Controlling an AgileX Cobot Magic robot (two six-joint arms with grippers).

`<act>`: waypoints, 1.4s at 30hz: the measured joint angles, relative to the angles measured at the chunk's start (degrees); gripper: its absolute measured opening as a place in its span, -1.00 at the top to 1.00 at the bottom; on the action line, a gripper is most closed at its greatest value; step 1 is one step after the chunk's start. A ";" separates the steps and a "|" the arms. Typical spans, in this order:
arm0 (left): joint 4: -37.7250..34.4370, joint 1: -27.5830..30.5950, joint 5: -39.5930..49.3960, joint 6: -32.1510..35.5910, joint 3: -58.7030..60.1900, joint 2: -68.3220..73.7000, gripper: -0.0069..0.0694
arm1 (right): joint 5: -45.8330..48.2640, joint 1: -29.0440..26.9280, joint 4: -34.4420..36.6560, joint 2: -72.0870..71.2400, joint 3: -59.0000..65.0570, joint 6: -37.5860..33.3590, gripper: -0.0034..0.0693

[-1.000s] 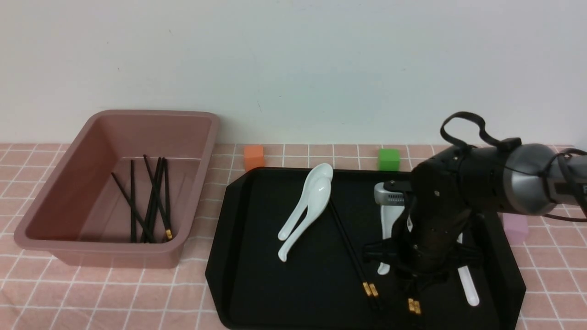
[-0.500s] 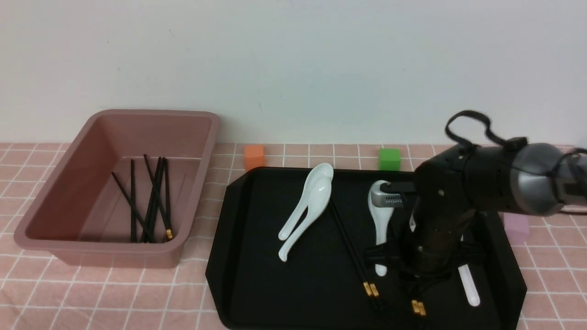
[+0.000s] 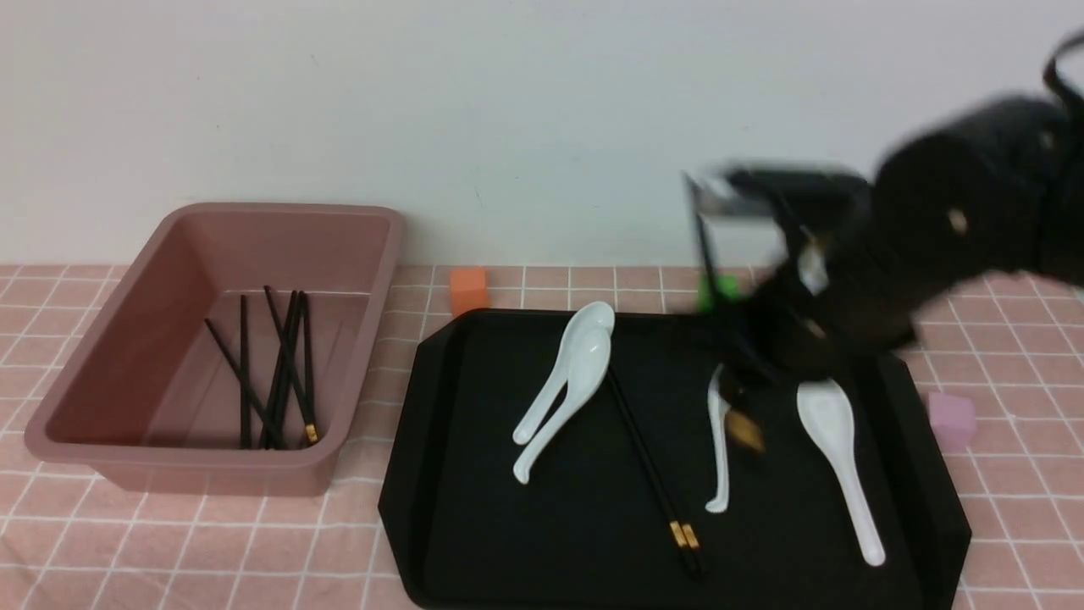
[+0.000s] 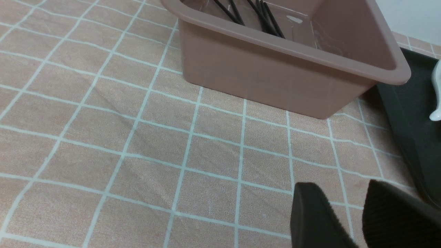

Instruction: On pink tablecloth take chopsticks from black tray and put them in box.

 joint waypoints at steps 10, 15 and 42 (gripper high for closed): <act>0.00 0.00 0.00 0.00 0.00 0.00 0.20 | 0.59 8.55 10.00 24.09 -38.49 -13.83 0.53; 0.00 0.00 0.00 0.00 0.00 0.00 0.20 | 5.25 9.55 17.23 42.24 -63.90 -19.51 0.53; 0.00 0.00 0.00 0.00 0.00 0.00 0.20 | 25.82 9.55 12.09 46.52 -85.26 -20.07 -0.24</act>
